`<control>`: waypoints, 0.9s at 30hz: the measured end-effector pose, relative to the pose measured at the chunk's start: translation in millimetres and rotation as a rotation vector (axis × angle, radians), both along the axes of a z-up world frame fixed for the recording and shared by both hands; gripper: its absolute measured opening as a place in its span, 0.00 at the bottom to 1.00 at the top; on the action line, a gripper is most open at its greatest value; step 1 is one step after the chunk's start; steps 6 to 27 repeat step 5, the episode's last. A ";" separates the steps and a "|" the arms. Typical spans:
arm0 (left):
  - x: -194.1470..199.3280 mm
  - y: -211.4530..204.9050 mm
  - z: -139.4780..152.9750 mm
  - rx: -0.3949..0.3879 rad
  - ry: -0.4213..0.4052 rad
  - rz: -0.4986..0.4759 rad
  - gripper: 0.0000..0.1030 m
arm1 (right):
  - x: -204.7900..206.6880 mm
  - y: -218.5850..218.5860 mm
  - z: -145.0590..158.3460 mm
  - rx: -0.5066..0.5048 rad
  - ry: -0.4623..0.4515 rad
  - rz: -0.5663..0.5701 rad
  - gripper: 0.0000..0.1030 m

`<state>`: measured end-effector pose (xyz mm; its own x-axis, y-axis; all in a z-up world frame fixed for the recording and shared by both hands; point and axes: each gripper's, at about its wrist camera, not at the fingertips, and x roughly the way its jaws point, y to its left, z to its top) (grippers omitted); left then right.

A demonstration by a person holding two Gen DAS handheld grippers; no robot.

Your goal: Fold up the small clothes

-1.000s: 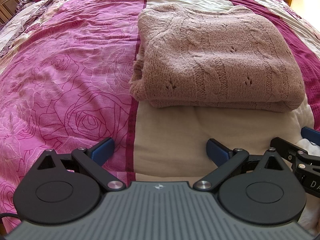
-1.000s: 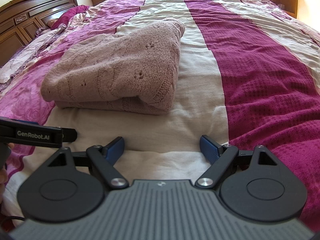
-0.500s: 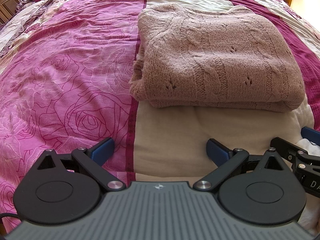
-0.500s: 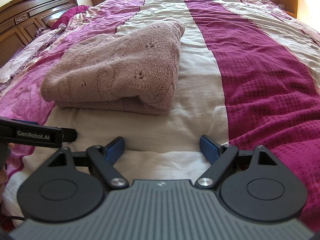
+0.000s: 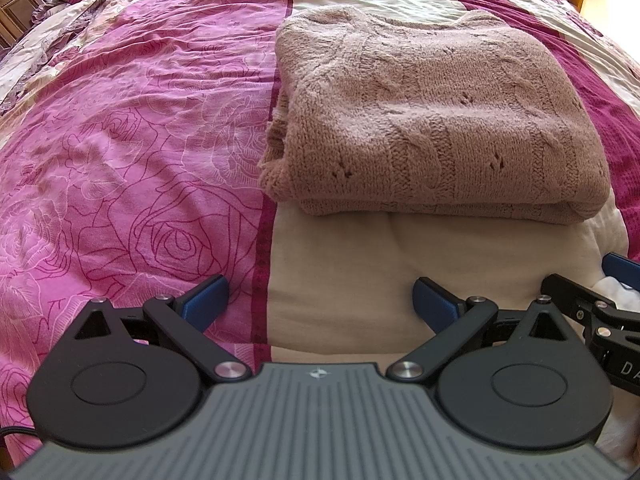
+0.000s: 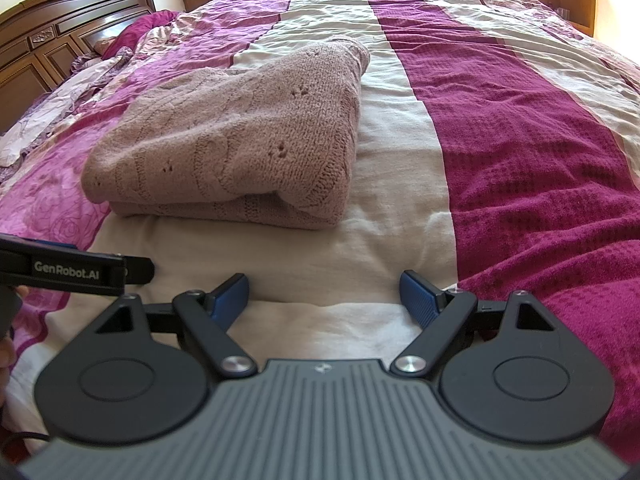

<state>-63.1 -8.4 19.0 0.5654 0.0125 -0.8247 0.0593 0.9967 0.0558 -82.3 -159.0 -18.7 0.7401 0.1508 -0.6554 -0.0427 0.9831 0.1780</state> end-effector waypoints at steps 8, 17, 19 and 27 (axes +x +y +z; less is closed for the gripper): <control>0.0 -0.4 -0.9 0.000 0.000 -0.002 0.99 | 0.2 0.0 -0.2 -0.002 0.001 0.000 0.81; 0.0 -0.4 -0.9 0.000 0.000 -0.002 0.99 | 0.2 0.0 -0.2 -0.002 0.001 0.000 0.81; 0.0 -0.4 -0.9 0.000 0.000 -0.002 0.99 | 0.2 0.0 -0.2 -0.002 0.001 0.000 0.81; 0.0 -0.4 -0.9 0.000 0.000 -0.002 0.99 | 0.2 0.0 -0.2 -0.002 0.001 0.000 0.81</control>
